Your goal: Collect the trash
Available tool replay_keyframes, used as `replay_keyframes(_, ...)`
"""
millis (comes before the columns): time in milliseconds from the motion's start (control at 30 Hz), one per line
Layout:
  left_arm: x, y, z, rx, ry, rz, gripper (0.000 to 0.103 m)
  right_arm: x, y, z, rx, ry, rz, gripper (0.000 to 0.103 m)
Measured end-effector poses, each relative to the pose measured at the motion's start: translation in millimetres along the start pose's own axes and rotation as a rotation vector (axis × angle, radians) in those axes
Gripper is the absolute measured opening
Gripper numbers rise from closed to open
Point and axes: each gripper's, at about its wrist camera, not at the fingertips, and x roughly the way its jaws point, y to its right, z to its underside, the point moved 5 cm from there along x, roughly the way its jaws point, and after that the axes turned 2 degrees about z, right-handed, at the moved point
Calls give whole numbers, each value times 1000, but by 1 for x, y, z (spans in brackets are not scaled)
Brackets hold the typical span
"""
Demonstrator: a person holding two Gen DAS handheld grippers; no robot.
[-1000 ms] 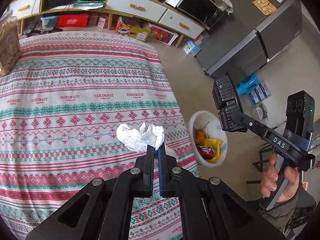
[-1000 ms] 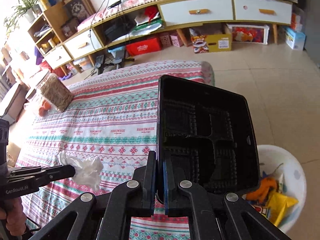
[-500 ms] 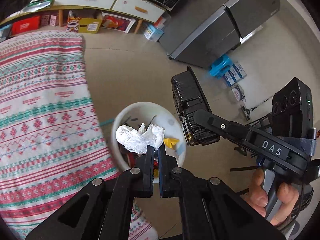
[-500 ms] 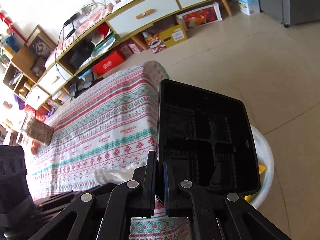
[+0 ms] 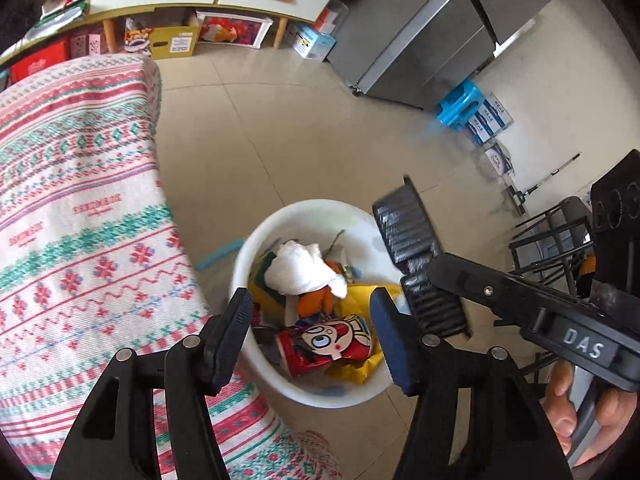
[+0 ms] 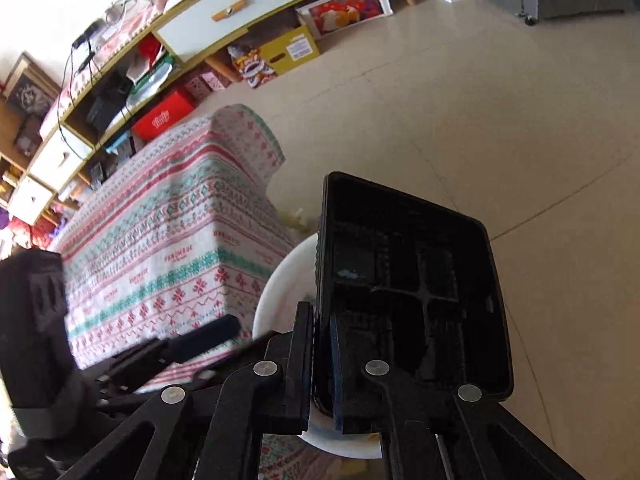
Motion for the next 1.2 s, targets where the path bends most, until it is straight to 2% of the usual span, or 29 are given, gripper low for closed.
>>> replay_keyframes(100,-19,-16,7,-29,6,-14,64,15,-11,3,-74,-45,61,12)
replay_keyframes(133,-26,-22,10,-35,10,-26,64,19,-14,4,-87,-58,87,19)
replay_keyframes(200,-41,-33,17,-45,18,-56,64,17,-15,1,-89,-36,115,22)
replay_keyframes(333,-71,-54,37,-54,35,-107,64,4,-13,0,-46,12,45,22)
replay_keyframes(433,-91,-67,52,-81,47,-119,64,5,-13,-1,-46,10,78,22)
replay_keyframes(567,-112,-69,73,-85,56,-139,64,3,-16,0,-34,16,78,24)
replay_keyframes(700,-126,-64,94,-67,49,-157,68,3,-29,14,-49,5,128,35)
replay_keyframes(800,-138,-60,107,-45,58,-186,70,-2,-43,29,-48,29,156,50)
replay_keyframes(833,-143,-59,111,-39,72,-197,71,-5,-49,35,-56,46,168,54)
replay_keyframes(900,-150,-60,116,-30,106,-219,82,-15,-58,49,-82,94,208,61)
replay_keyframes(1000,-154,-65,128,-52,136,-266,83,-31,-69,75,-101,163,276,71)
replay_keyframes(1067,-160,-70,135,-62,147,-296,83,-38,-76,96,-106,187,266,74)
replay_keyframes(1133,-169,-69,141,-47,162,-327,83,-44,-80,118,-94,195,240,84)
replay_keyframes(1200,-178,-68,148,-26,182,-356,83,-46,-79,140,-70,200,238,88)
